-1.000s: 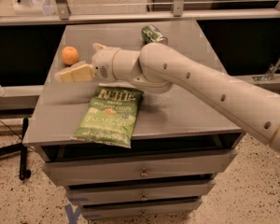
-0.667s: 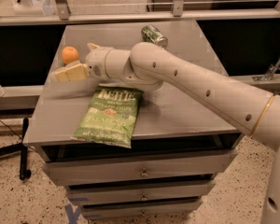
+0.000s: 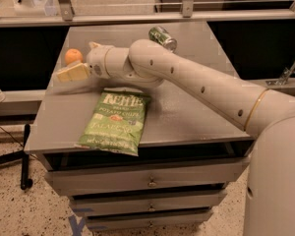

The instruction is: Move orange near green can

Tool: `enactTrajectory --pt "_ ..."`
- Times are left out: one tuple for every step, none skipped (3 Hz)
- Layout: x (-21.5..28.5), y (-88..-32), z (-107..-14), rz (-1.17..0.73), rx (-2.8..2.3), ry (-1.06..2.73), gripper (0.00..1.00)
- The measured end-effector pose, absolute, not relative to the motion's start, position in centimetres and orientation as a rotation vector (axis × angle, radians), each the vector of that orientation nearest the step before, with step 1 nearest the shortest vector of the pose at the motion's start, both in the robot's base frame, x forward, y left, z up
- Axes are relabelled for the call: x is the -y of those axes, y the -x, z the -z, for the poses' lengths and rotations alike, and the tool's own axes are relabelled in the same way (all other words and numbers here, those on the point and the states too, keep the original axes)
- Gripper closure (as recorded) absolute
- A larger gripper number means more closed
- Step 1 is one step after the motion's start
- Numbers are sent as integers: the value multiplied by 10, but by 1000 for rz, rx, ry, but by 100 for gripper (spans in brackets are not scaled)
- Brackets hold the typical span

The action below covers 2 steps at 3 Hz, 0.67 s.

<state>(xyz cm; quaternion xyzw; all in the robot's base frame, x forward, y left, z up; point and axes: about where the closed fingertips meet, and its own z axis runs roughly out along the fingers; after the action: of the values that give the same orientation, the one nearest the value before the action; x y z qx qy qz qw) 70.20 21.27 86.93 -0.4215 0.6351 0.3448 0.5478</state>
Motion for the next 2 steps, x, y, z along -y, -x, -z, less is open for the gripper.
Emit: enactTrajectory --pt "-221 -715 -862 -809 -1509 1011 0" --pt "-227 -726 -854 -802 -1512 1026 15"
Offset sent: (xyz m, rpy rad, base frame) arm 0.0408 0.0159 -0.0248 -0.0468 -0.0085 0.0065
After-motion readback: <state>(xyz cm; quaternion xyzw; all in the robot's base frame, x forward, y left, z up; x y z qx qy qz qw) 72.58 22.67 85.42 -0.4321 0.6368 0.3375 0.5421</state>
